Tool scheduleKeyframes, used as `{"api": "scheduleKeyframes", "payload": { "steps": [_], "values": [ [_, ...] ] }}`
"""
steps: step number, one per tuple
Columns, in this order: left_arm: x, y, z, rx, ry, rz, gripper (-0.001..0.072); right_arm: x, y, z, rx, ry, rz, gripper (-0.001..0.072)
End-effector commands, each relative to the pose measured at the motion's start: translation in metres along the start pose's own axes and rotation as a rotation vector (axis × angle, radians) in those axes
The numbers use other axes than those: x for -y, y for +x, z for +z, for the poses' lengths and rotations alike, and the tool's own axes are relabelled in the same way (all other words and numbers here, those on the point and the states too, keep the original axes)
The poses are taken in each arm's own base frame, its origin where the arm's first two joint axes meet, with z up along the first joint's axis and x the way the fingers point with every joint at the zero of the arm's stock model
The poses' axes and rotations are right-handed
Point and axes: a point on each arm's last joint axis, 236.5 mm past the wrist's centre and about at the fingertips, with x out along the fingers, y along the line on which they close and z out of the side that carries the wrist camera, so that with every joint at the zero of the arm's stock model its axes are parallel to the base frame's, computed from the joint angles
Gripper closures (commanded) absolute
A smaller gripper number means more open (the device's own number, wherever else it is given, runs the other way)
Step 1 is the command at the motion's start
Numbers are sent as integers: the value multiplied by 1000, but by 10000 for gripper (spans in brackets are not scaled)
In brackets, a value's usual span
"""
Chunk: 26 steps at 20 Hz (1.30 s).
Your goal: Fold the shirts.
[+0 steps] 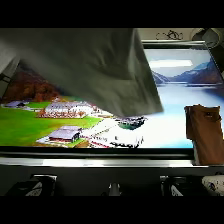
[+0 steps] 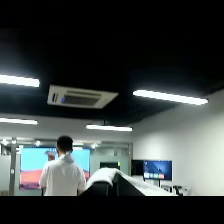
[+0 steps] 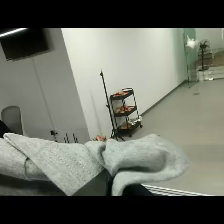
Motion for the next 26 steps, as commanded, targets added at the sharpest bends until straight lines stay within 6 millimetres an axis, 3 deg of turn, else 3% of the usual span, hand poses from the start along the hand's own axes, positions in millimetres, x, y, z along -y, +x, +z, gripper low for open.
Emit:
{"api": "scheduleKeyframes", "payload": {
  "steps": [1,3,6,8,10,12,14,15,16,17,18,19,20,22,23,26],
  "values": [
    [-22,16,7,91,-15,52,682,-6,-13,2,-9,25,-10,686],
    [-43,42,-34,33,-34,77,682,11,9,-19,-78,62,-25,686],
    [-82,82,-128,-111,-70,116,682,54,58,-76,-235,134,-64,686],
    [-108,103,-215,-254,-107,139,683,94,91,-141,-405,228,-121,686],
    [-124,111,-328,-459,-158,136,682,137,115,-229,-629,340,-193,685],
    [-119,93,-455,-730,-233,99,682,171,129,-315,-824,466,-253,685],
    [-94,44,-574,-1045,-366,52,682,196,130,-391,-989,556,-302,685],
    [-78,11,-622,-1205,-462,48,681,204,126,-422,-1066,596,-321,685],
    [-65,-19,-658,-1338,-562,68,670,209,119,-452,-1147,632,-337,686],
    [-53,-48,-684,-1460,-660,104,524,211,112,-472,-1210,656,-346,686],
    [-43,-74,-701,-1567,-749,149,305,212,106,-485,-1256,670,-350,686],
    [-38,-91,-705,-1636,-801,181,184,213,103,-489,-1272,670,-353,686],
    [-41,-100,-701,-1676,-814,184,140,214,102,-488,-1272,659,-358,686],
    [-55,-117,-673,-1747,-818,184,141,214,97,-479,-1277,607,-350,686],
    [-63,-135,-654,-1819,-794,175,143,216,91,-476,-1293,573,-353,686],
    [-79,-210,-610,-2032,-638,245,146,222,68,-470,-1368,473,-374,685]
  ]
}}
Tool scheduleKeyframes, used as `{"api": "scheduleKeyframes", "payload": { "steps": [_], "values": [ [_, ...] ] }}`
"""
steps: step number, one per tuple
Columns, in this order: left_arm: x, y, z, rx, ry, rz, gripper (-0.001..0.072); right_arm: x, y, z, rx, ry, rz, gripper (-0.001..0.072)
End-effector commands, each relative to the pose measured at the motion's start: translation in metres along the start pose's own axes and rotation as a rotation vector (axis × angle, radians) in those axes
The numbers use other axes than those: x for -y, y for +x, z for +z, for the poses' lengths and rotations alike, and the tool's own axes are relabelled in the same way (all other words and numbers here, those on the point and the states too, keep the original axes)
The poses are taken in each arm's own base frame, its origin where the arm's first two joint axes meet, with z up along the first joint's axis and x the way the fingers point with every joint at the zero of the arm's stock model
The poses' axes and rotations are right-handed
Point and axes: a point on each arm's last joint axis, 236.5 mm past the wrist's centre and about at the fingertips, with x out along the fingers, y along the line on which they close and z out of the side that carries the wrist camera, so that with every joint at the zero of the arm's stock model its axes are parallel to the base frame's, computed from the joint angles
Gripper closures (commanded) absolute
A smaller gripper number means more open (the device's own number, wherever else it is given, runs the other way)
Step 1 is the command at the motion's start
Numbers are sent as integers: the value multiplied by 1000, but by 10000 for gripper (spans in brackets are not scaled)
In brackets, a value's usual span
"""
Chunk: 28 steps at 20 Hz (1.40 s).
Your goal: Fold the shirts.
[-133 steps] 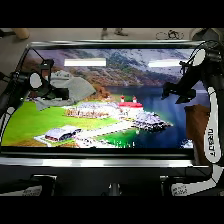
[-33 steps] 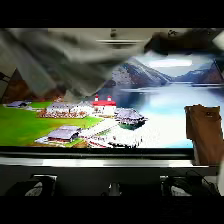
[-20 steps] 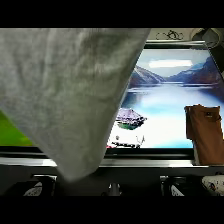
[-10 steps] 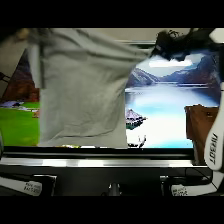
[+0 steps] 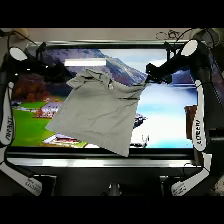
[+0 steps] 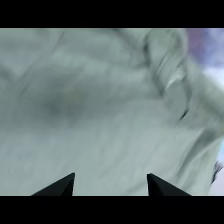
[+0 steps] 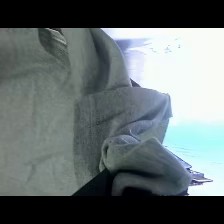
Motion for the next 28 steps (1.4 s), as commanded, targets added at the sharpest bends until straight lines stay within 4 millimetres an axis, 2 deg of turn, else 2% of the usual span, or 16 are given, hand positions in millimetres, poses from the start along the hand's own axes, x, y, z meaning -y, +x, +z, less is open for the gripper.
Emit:
{"api": "scheduleKeyframes", "payload": {
  "steps": [1,2,3,6,8,10,12,18,20,21,22,23,24,26,27,28],
  "values": [
    [-47,-23,-96,-211,-55,176,145,22,-7,-20,-77,-65,-98,685],
    [-50,-13,-125,-189,-126,165,128,23,-8,-23,-90,-72,-105,685],
    [-50,1,-157,-158,-201,132,27,23,-8,-23,-94,-75,-105,685],
    [-46,39,-243,-93,-452,-13,19,23,-7,-21,-82,-75,-103,685],
    [-47,60,-280,-72,-569,-67,19,23,-7,-21,-82,-75,-102,685],
    [-49,78,-302,-91,-634,-73,20,23,-7,-21,-83,-75,-102,685],
    [-46,91,-304,-91,-642,-69,20,23,-7,-21,-82,-75,-102,685],
    [-37,135,-273,-21,-749,-76,43,20,-12,-21,-73,-79,-97,685],
    [-29,136,-244,20,-712,-95,427,15,-20,-20,-54,-86,-95,685],
    [-17,128,-220,63,-635,-129,629,11,-27,-18,-31,-94,-93,685],
    [2,112,-190,129,-489,-172,683,4,-41,-15,13,-108,-87,685],
    [33,81,-155,221,-289,-230,685,-4,-60,-7,86,-124,-84,685],
    [72,33,-121,337,-58,-289,685,-17,-86,6,202,-149,-79,685],
    [142,-89,-76,586,289,-329,685,-54,-179,31,539,-206,-46,685],
    [174,-170,-64,745,431,-315,685,-79,-246,33,750,-245,-16,685],
    [201,-254,-63,916,520,-295,685,-98,-323,25,978,-279,-5,685]
  ]
}}
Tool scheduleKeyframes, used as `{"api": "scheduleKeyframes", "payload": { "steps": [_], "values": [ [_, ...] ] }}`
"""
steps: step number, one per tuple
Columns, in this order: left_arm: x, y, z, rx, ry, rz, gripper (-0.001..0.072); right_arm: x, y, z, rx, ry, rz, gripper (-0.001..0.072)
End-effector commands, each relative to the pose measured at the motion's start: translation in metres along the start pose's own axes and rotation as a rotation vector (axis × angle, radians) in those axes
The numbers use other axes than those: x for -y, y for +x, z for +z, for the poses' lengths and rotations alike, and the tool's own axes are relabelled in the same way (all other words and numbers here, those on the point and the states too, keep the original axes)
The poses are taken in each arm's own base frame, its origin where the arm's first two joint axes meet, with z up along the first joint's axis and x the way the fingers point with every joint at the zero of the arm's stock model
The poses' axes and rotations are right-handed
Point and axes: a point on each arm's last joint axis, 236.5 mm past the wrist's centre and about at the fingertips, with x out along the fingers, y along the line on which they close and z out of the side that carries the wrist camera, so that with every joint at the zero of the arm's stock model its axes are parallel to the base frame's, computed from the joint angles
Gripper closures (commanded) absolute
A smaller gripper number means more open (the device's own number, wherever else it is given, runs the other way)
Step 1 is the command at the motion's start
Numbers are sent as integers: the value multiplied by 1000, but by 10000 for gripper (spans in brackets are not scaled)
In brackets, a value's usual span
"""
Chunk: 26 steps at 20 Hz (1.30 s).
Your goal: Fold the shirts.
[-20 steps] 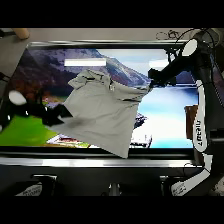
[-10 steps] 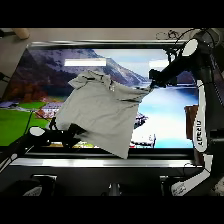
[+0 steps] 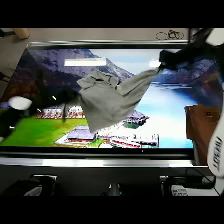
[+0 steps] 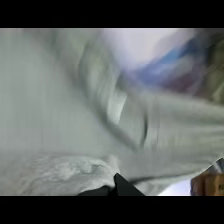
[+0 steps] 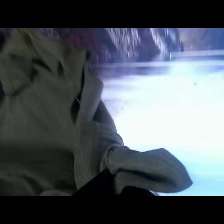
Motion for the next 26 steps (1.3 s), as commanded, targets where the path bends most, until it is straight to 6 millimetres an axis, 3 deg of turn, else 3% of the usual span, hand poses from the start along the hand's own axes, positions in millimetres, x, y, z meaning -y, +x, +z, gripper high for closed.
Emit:
{"api": "scheduleKeyframes", "payload": {
  "steps": [1,2,3,4,5,6,8,11,13,15,17,19,21,23,25,26],
  "values": [
    [159,-170,138,446,520,-53,685,-48,-207,100,713,-104,3,685],
    [189,-224,159,573,569,-23,685,-58,-279,104,898,-153,-35,685],
    [209,-270,168,663,584,16,685,-70,-347,96,1052,-193,-59,685],
    [213,-299,167,694,544,59,685,-77,-399,80,1155,-223,-90,685],
    [206,-309,158,671,484,98,685,-80,-432,62,1209,-240,-114,685],
    [192,-304,142,594,427,134,685,-82,-454,45,1230,-247,-130,685],
    [155,-274,104,372,369,204,684,-75,-467,23,1208,-238,-175,685],
    [100,-228,67,165,264,254,682,-59,-439,22,1098,-219,-226,685],
    [58,-186,33,21,171,260,682,-46,-395,42,1006,-205,-241,685],
    [17,-144,-6,-92,89,270,682,-28,-324,71,880,-185,-251,685],
    [-24,-105,-44,-175,20,293,681,-2,-223,94,703,-151,-243,685],
    [-73,-69,-80,-250,-59,345,682,28,-112,99,518,-104,-232,685],
    [-122,-43,-104,-305,-149,415,682,59,-8,85,352,-12,-213,685],
    [-158,-21,-109,-327,-271,445,681,85,84,47,170,154,-189,684],
    [-184,-1,-109,-328,-401,441,680,92,146,1,-4,301,-145,684],
    [-192,8,-112,-343,-427,432,681,89,166,-19,-79,359,-113,684]
  ]
}}
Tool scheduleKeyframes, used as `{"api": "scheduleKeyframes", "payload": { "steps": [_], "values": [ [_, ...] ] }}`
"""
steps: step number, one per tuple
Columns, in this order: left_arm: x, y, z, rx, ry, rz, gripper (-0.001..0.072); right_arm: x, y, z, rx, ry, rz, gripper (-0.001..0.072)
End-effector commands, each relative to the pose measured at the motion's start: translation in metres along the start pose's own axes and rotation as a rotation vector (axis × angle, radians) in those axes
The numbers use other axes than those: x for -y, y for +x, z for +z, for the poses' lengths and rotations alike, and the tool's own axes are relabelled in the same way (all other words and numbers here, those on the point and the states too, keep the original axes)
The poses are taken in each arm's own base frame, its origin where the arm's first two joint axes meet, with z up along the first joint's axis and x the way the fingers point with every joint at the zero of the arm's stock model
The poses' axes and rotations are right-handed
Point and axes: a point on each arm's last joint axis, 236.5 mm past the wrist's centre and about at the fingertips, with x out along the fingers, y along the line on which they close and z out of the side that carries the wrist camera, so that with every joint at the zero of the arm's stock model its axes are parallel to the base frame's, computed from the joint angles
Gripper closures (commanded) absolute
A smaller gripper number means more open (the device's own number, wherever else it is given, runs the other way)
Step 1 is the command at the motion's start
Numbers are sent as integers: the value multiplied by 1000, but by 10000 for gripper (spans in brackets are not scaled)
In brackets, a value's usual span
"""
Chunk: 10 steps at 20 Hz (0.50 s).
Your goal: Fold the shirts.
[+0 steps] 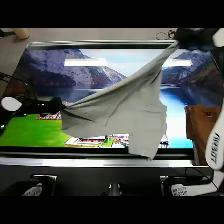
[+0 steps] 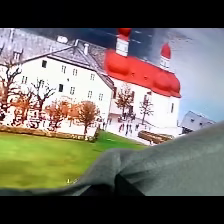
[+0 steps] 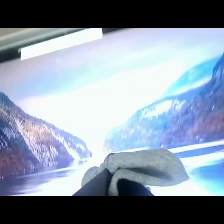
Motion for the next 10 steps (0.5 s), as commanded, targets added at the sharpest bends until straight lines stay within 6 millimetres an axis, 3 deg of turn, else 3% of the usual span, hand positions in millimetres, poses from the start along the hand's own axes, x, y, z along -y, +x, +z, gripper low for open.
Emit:
{"api": "scheduleKeyframes", "payload": {
  "steps": [1,3,4,5,6,8,10],
  "values": [
    [-25,54,6,-75,-144,-24,681,-6,90,-101,-350,249,74,684],
    [-21,69,3,-121,-162,-61,669,-24,99,-121,-431,313,152,673],
    [-17,69,7,-130,-150,-80,506,-26,98,-119,-428,308,166,569],
    [-15,61,16,-132,-136,-89,130,-23,91,-112,-412,284,171,359],
    [-17,46,28,-132,-99,-93,33,-13,77,-102,-395,237,173,192],
    [-49,1,53,-151,-19,-5,40,27,44,-90,-404,181,112,168],
    [-102,-36,47,-233,-43,158,39,82,9,-111,-543,194,-11,197]
  ]
}}
